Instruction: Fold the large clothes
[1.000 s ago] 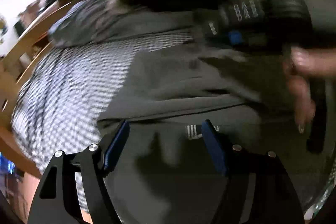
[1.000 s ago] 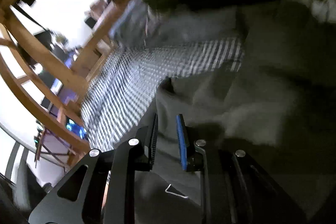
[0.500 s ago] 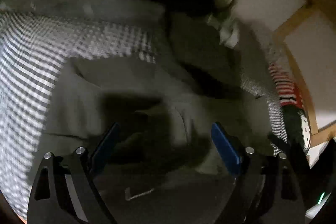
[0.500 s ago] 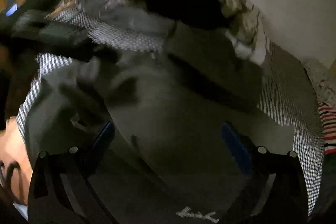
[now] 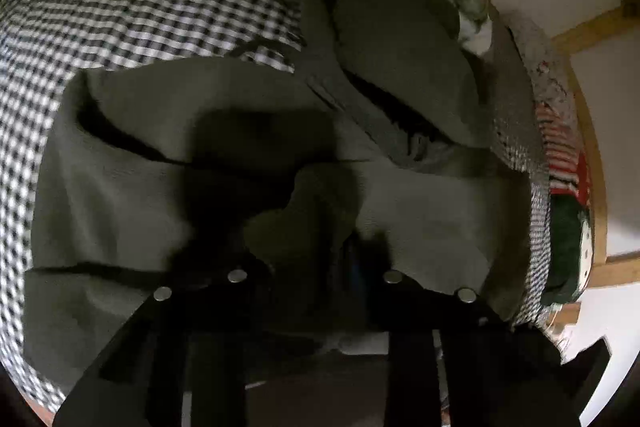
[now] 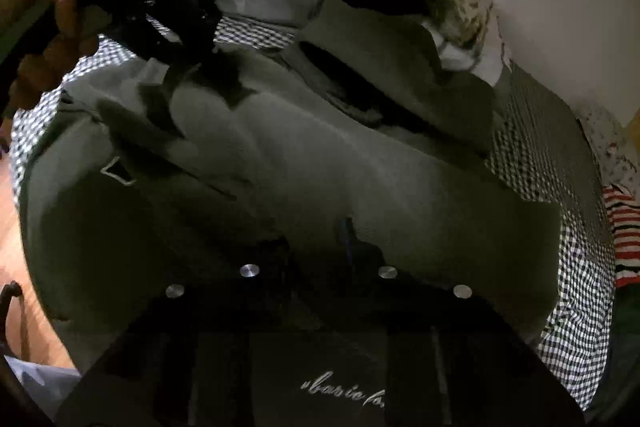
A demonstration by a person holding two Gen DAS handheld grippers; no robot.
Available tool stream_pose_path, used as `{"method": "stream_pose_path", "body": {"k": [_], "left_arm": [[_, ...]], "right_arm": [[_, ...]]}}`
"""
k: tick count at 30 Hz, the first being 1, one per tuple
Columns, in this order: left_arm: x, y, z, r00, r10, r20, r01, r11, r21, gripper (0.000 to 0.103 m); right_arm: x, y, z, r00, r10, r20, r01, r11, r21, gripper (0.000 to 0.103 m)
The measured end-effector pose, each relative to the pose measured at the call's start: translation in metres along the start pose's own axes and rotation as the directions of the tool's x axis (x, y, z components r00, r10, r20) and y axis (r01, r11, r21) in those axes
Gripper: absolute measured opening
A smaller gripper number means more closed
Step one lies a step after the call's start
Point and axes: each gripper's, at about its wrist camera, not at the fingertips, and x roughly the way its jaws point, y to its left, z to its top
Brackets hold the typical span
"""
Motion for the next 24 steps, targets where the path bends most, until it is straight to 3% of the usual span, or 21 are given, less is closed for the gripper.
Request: {"method": "stream_pose_path", "body": {"k": [4,8,10,11,13,15,16,17,19,20,21,22,24], "left_arm": [[-0.017,0.021,0.003,1.000,0.016,0.005,-0.015,0.999,-0.051,0.026],[-0.007,0.039,-0.005,0.991,0.127,-0.029,-0.127,0.992,0.000,0.034],[-0.001,0.048,-0.006,0.987,0.154,-0.042,-0.155,0.988,-0.005,0.060],[-0.004,0.051,-0.007,0.986,0.165,-0.028,-0.165,0.986,-0.002,0.065],[-0.024,0.051,-0.003,0.984,0.172,0.045,-0.172,0.985,-0.005,0.080],[-0.047,0.049,-0.001,0.954,0.269,0.130,-0.273,0.962,0.008,0.086],[-0.065,0.047,-0.001,0.920,0.336,0.200,-0.345,0.938,0.013,0.088],[-0.081,0.044,-0.001,0.896,0.362,0.259,-0.377,0.926,0.012,0.089],[-0.108,0.032,-0.004,0.876,0.334,0.347,-0.367,0.930,0.029,0.091],[-0.114,0.024,-0.007,0.884,0.299,0.359,-0.339,0.940,0.051,0.092],[-0.115,0.009,-0.010,0.905,0.236,0.354,-0.285,0.954,0.092,0.093],[-0.108,-0.009,-0.013,0.925,0.189,0.331,-0.242,0.962,0.128,0.093],[-0.076,-0.040,-0.023,0.939,0.154,0.308,-0.216,0.960,0.179,0.093]], "right_arm": [[-0.004,0.023,0.000,0.999,0.050,-0.002,-0.050,0.997,-0.055,0.021],[0.017,0.045,-0.007,0.996,0.070,-0.047,-0.073,0.995,-0.062,0.022],[0.029,0.050,-0.010,0.996,0.055,-0.065,-0.060,0.996,-0.072,0.034],[0.029,0.049,-0.009,0.996,0.064,-0.059,-0.068,0.995,-0.076,0.040],[0.018,0.045,-0.003,0.995,0.091,-0.031,-0.092,0.994,-0.061,0.086],[-0.006,0.032,0.002,0.994,0.096,0.044,-0.096,0.995,0.009,0.096],[-0.020,0.021,0.007,0.990,0.123,0.069,-0.128,0.990,0.063,0.097],[-0.033,0.009,0.013,0.986,0.142,0.084,-0.152,0.982,0.113,0.098],[-0.053,-0.015,0.022,0.984,0.115,0.139,-0.142,0.969,0.203,0.100],[-0.058,-0.029,0.026,0.988,0.062,0.144,-0.097,0.963,0.250,0.100],[-0.056,-0.038,0.029,0.993,0.019,0.120,-0.052,0.959,0.277,0.100],[-0.042,-0.050,0.031,0.998,-0.031,0.047,0.014,0.951,0.309,0.100],[-0.013,-0.067,0.029,0.997,-0.059,-0.055,0.075,0.930,0.360,0.100]]}}
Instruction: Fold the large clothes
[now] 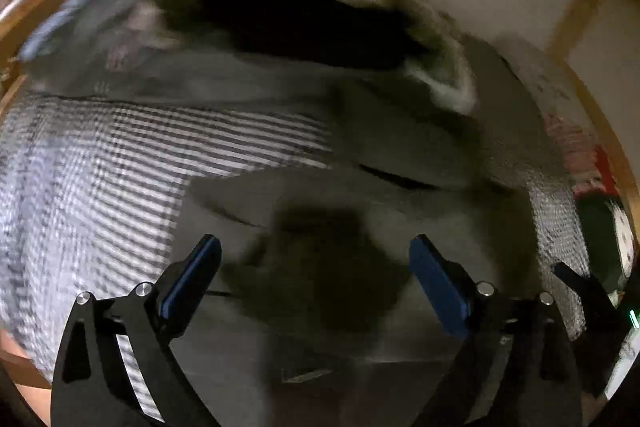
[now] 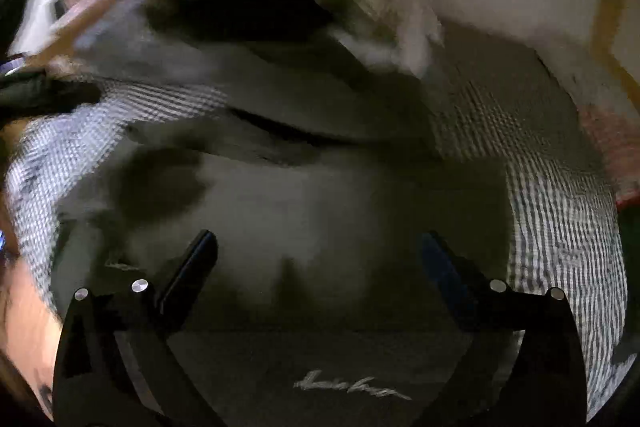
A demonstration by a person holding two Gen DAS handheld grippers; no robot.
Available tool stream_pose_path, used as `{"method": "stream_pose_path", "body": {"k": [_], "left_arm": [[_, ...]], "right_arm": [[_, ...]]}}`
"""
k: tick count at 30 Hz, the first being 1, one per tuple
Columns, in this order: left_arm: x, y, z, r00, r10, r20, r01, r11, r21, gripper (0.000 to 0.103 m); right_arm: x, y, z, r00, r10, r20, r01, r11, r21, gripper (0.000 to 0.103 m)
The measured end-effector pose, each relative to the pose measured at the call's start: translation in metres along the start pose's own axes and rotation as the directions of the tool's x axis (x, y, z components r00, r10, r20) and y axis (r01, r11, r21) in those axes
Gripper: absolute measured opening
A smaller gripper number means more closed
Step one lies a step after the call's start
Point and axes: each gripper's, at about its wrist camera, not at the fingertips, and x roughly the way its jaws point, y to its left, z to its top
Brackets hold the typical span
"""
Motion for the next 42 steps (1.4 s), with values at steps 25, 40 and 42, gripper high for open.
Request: {"method": "stream_pose_path", "body": {"k": [25,40,42], "left_arm": [[0.123,-0.032,-0.064,0.930,0.282,-0.237,-0.248,0.955,0.162,0.098],[0.111,-0.010,-0.066,0.946,0.183,-0.266,-0.129,0.969,0.208,0.098],[0.115,-0.012,-0.066,0.945,0.191,-0.264,-0.137,0.968,0.212,0.098]], "right_arm": [[0.080,-0.036,-0.051,0.933,0.021,-0.360,0.058,0.976,0.209,0.101],[0.042,-0.061,-0.053,0.941,0.008,-0.339,0.051,0.985,0.166,0.100],[0.052,-0.070,-0.066,0.927,0.016,-0.376,0.053,0.983,0.174,0.100]]}}
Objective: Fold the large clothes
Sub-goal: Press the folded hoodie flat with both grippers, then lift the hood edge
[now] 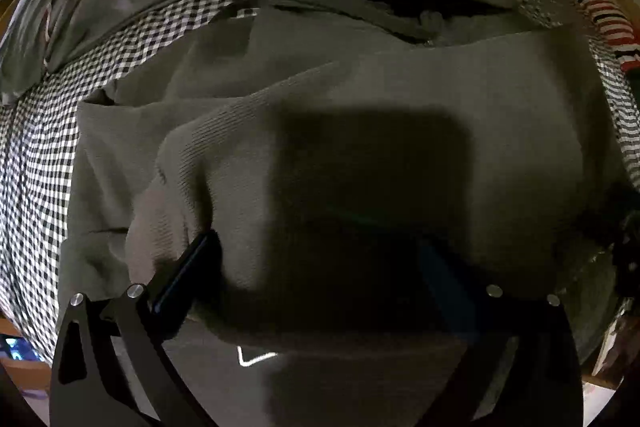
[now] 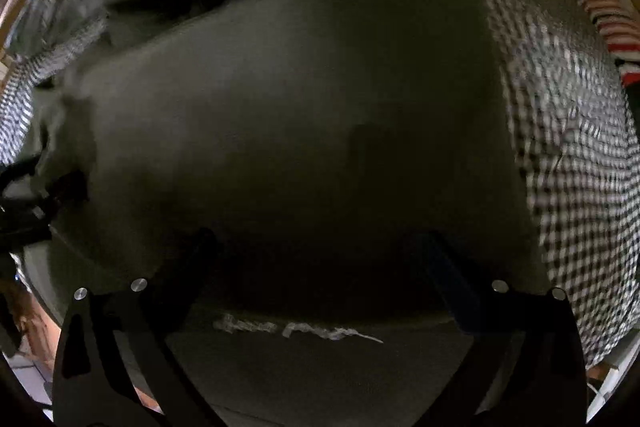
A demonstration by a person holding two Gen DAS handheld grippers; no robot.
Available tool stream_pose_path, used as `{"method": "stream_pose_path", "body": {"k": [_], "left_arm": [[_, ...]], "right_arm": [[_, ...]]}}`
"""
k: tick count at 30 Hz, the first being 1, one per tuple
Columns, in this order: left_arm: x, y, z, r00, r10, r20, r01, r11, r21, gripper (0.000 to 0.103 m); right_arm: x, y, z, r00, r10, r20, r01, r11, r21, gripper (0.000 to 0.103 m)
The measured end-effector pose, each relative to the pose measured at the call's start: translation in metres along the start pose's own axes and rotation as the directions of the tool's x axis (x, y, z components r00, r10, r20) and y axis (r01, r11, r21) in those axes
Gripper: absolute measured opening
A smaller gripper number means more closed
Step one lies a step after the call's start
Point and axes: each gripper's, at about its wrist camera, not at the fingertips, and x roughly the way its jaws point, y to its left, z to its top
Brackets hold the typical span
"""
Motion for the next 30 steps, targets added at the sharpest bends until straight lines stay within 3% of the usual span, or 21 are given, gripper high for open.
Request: {"method": "stream_pose_path", "body": {"k": [6,12,14,17,19,22,24,30], "left_arm": [[0.010,0.004,0.007,1.000,-0.009,-0.014,0.008,1.000,-0.014,0.098],[0.011,0.010,0.007,1.000,-0.028,-0.011,0.028,1.000,-0.003,0.098],[0.002,0.015,0.008,0.996,-0.083,0.010,0.083,0.997,0.006,0.098],[-0.019,0.027,0.004,0.966,-0.244,0.086,0.240,0.969,0.056,0.098],[-0.015,0.028,0.002,0.968,-0.242,0.073,0.234,0.967,0.103,0.098],[0.003,0.022,-0.002,0.984,-0.172,0.042,0.162,0.970,0.184,0.098],[0.009,0.018,-0.002,0.989,-0.143,0.040,0.131,0.967,0.217,0.098],[0.013,0.020,-0.001,0.987,-0.156,0.036,0.145,0.967,0.210,0.098]], "right_arm": [[0.013,0.002,-0.009,0.999,0.013,0.042,-0.012,1.000,-0.017,0.101],[0.025,0.000,-0.009,0.999,0.045,0.025,-0.044,0.998,-0.033,0.101],[0.010,-0.002,-0.003,0.994,0.087,0.063,-0.084,0.995,-0.050,0.100],[-0.021,0.002,0.005,0.982,0.097,0.164,-0.071,0.985,-0.158,0.100],[-0.014,0.002,0.006,0.987,0.095,0.132,-0.066,0.977,-0.205,0.100],[0.014,-0.001,0.010,0.996,0.071,0.057,-0.057,0.973,-0.224,0.100],[0.021,-0.005,0.006,0.993,0.088,0.078,-0.069,0.973,-0.220,0.101],[0.027,-0.012,0.005,0.992,0.091,0.088,-0.070,0.973,-0.218,0.101]]}}
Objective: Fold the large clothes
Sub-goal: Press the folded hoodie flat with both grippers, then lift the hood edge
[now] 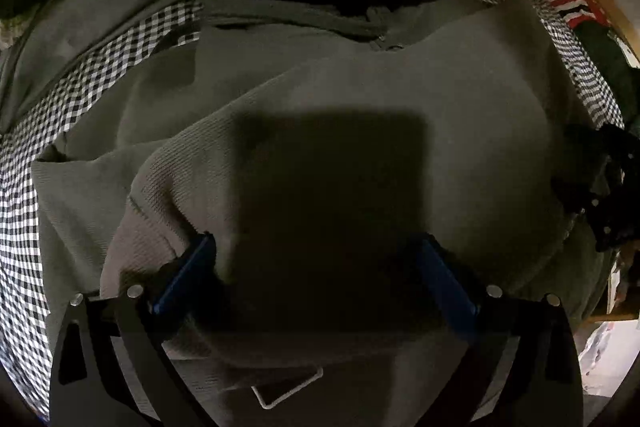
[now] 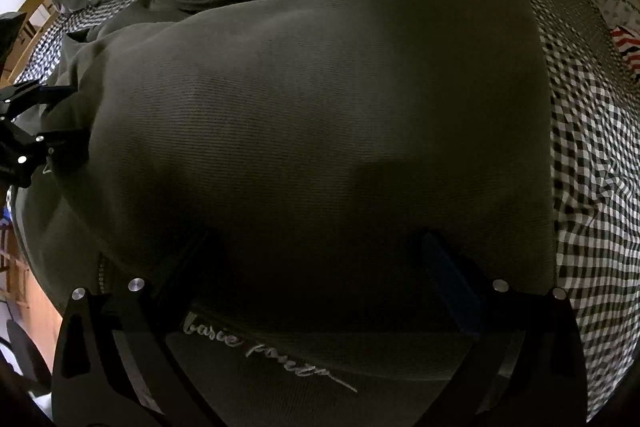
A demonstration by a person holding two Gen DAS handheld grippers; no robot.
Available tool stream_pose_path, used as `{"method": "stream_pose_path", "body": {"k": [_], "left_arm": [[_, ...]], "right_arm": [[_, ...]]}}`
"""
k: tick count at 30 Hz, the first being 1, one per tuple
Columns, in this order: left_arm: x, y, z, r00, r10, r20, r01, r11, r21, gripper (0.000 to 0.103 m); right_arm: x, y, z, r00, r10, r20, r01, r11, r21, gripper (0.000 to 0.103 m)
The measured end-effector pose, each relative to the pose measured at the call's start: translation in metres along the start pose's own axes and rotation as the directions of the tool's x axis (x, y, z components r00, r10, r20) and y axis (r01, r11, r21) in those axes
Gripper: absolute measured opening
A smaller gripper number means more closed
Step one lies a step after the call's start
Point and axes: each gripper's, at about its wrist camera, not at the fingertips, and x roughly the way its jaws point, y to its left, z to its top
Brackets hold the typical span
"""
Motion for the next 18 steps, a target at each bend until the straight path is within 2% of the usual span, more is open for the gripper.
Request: {"method": "stream_pose_path", "body": {"k": [3,5,7,9,11,12,13,14,15,16,17,18], "left_arm": [[-0.008,0.000,0.005,1.000,-0.018,-0.005,0.018,1.000,0.004,0.098],[-0.024,0.005,0.014,0.997,-0.071,0.034,0.072,0.997,-0.029,0.098],[-0.042,0.017,0.028,0.987,-0.130,0.092,0.136,0.988,-0.066,0.098],[-0.059,0.030,0.044,0.964,-0.212,0.158,0.233,0.964,-0.127,0.098],[-0.064,0.042,0.060,0.933,-0.294,0.209,0.335,0.920,-0.205,0.098],[-0.061,0.051,0.070,0.912,-0.339,0.229,0.393,0.882,-0.261,0.098],[-0.053,0.059,0.078,0.887,-0.389,0.249,0.454,0.833,-0.316,0.098],[-0.039,0.072,0.087,0.851,-0.447,0.275,0.524,0.758,-0.388,0.098],[-0.029,0.076,0.091,0.834,-0.474,0.283,0.552,0.713,-0.433,0.098],[-0.014,0.083,0.098,0.810,-0.508,0.291,0.584,0.656,-0.479,0.098],[-0.002,0.087,0.103,0.788,-0.537,0.302,0.609,0.606,-0.511,0.098],[0.009,0.089,0.109,0.772,-0.553,0.313,0.623,0.560,-0.546,0.098]], "right_arm": [[-0.009,0.001,0.009,1.000,0.011,-0.016,-0.011,1.000,0.014,0.100],[-0.032,-0.002,0.021,0.996,0.068,0.054,-0.070,0.996,0.047,0.100],[-0.059,-0.008,0.037,0.977,0.146,0.156,-0.161,0.982,0.095,0.100],[-0.072,-0.018,0.056,0.942,0.248,0.225,-0.287,0.944,0.163,0.100],[-0.071,-0.027,0.073,0.905,0.331,0.267,-0.393,0.890,0.232,0.100],[-0.065,-0.034,0.082,0.879,0.378,0.291,-0.454,0.849,0.269,0.100],[-0.053,-0.044,0.093,0.837,0.449,0.312,-0.538,0.780,0.321,0.100],[-0.039,-0.051,0.103,0.809,0.498,0.312,-0.586,0.722,0.368,0.100],[-0.026,-0.052,0.112,0.791,0.532,0.303,-0.612,0.678,0.406,0.100],[-0.006,-0.057,0.121,0.767,0.574,0.287,-0.635,0.614,0.469,0.100],[0.008,-0.062,0.126,0.759,0.588,0.279,-0.635,0.576,0.515,0.100],[0.024,-0.069,0.130,0.743,0.604,0.288,-0.642,0.523,0.560,0.100]]}}
